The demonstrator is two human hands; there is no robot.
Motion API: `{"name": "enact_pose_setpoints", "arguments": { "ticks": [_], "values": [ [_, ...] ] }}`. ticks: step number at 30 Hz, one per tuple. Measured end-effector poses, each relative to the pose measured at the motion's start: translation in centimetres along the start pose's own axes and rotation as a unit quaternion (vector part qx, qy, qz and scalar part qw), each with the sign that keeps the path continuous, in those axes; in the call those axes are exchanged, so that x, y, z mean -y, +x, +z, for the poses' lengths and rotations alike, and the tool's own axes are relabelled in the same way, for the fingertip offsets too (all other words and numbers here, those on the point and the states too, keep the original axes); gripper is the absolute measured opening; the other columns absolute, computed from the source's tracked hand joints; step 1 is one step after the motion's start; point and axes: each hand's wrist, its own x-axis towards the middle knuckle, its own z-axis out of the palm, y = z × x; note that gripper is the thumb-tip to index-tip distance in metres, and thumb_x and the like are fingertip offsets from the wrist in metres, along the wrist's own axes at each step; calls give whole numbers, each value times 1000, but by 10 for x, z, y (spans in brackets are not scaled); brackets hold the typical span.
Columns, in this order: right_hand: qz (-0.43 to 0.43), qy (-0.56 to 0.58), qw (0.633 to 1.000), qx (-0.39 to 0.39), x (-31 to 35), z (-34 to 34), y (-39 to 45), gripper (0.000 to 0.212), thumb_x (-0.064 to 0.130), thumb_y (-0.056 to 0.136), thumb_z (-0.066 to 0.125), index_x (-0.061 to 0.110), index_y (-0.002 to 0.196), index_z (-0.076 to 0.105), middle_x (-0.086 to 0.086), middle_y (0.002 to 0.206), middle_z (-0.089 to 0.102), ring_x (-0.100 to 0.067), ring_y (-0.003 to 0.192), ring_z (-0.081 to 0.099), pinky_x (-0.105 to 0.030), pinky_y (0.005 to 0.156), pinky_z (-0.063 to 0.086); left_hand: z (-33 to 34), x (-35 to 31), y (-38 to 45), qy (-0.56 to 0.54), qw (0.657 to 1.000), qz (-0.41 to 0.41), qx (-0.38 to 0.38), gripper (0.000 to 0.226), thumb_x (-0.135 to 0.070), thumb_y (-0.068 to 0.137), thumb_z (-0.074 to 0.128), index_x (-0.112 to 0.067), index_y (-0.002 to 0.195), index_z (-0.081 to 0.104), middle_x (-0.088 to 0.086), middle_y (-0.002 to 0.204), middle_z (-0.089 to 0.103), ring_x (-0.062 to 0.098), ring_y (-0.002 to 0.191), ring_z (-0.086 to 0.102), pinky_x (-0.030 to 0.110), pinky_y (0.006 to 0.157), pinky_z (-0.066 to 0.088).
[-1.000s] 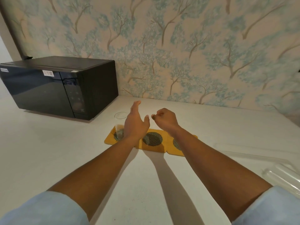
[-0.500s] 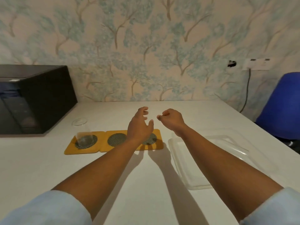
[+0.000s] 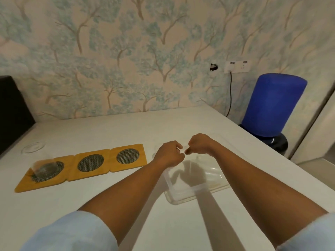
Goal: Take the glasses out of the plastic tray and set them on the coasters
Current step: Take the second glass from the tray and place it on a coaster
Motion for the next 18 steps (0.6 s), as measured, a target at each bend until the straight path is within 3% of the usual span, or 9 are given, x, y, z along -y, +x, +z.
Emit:
{"name": "enact_pose_setpoints", "arguments": {
  "ticks": [3, 5, 8, 10, 14, 18],
  "values": [
    [14, -60, 997, 56, -19, 2, 1, 39, 38, 77, 75, 12, 59, 53, -2, 65, 53, -20, 68, 54, -26, 55, 38, 17, -15, 3, 13, 999, -35, 35, 41, -28, 84, 63, -23, 125, 62, -2, 123, 66, 17, 100, 67, 29, 84, 54],
    [12, -98, 990, 98, -29, 3, 0, 33, 43, 75, 76, 12, 77, 65, -4, 82, 64, -24, 85, 62, -29, 69, 47, 26, -23, 5, 37, 996, -59, 59, 42, -28, 87, 63, -19, 128, 61, 1, 127, 63, 22, 109, 65, 29, 87, 52],
    [3, -130, 982, 134, -36, 5, -4, 60, 45, 74, 79, 10, 121, 65, -7, 118, 66, -26, 109, 63, -33, 91, 51, 40, -28, 7, 31, 987, -109, 111, 29, -30, 91, 58, -8, 109, 66, 11, 102, 70, 24, 93, 72, 32, 80, 54],
    [-5, -145, 980, 139, -37, 9, -6, 72, 43, 73, 80, 12, 133, 57, -6, 128, 62, -26, 115, 61, -34, 97, 49, 47, -28, 8, -5, 982, -141, 123, 38, -36, 95, 54, -3, 110, 65, 13, 91, 70, 23, 77, 71, 33, 81, 58],
    [-20, -185, 972, 142, -39, 21, -3, 73, 41, 68, 83, 15, 131, 58, -5, 122, 64, -25, 109, 62, -33, 88, 50, 57, -26, 10, -70, 972, -190, 119, 50, -46, 97, 51, -1, 117, 61, 13, 101, 68, 27, 83, 73, 36, 84, 61],
    [-51, -220, 969, 102, -35, 28, -1, 61, 47, 63, 80, 15, 113, 66, -3, 106, 68, -22, 93, 67, -31, 70, 51, 60, -22, 6, -98, 969, -202, 106, 53, -49, 97, 48, -1, 119, 61, 17, 116, 69, 29, 89, 75, 39, 84, 61]
  ]
}}
